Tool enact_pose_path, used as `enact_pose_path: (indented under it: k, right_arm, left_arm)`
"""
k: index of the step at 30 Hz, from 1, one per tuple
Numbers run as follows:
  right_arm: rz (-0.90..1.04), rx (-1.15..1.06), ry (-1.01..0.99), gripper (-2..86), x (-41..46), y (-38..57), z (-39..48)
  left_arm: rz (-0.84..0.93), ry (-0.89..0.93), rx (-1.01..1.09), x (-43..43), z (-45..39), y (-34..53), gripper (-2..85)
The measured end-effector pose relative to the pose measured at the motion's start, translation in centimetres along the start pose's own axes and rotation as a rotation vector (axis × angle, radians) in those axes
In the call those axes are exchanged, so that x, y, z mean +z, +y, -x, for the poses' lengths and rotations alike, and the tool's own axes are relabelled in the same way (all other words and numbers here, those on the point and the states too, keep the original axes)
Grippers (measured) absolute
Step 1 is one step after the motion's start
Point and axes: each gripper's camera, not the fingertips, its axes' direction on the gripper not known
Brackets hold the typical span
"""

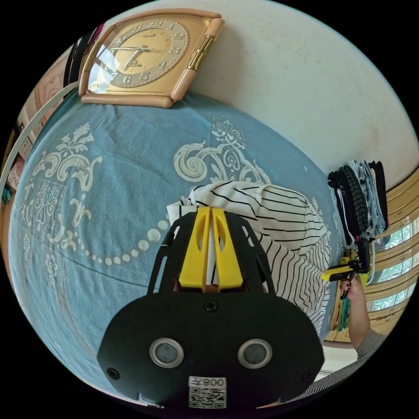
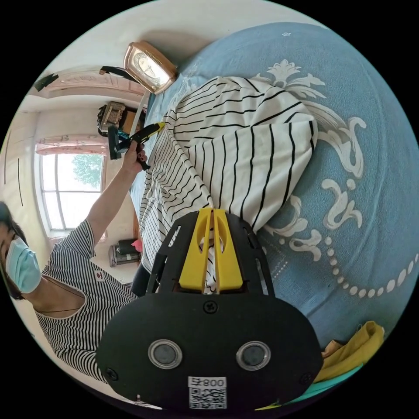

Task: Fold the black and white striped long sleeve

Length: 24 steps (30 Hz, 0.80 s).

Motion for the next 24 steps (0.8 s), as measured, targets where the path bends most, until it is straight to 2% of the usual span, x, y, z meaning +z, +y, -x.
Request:
enact_pose_path:
  k: [9,13,16,20,24]
  right_arm:
    - [-0.214,-0.068,0.035,0.7,-2.6,0.9,5.8]
    - [-0.138,-0.203,0.087,0.3,2.3,0.1,11.9]
    - [-0.036,-0.216,0.144,0.1,6.7,-1.8,13.7]
    - [-0.027,-0.213,0.138,0.1,7.7,-3.1,15.0]
    - [-0.023,-0.225,0.139,0.2,7.0,-3.7,16.9]
  left_arm:
    - [-0.049,0.092,0.101,-5.6,1.1,3.9,6.2]
    - [0.009,0.017,0.143,-6.5,1.4,7.3,7.0]
    - [0.091,0.002,0.126,-5.5,1.9,8.9,4.7]
    - [0.041,-0.080,0.097,-6.6,2.4,10.1,2.9]
    - [0.025,0.063,0.131,-7.8,2.3,11.5,6.5]
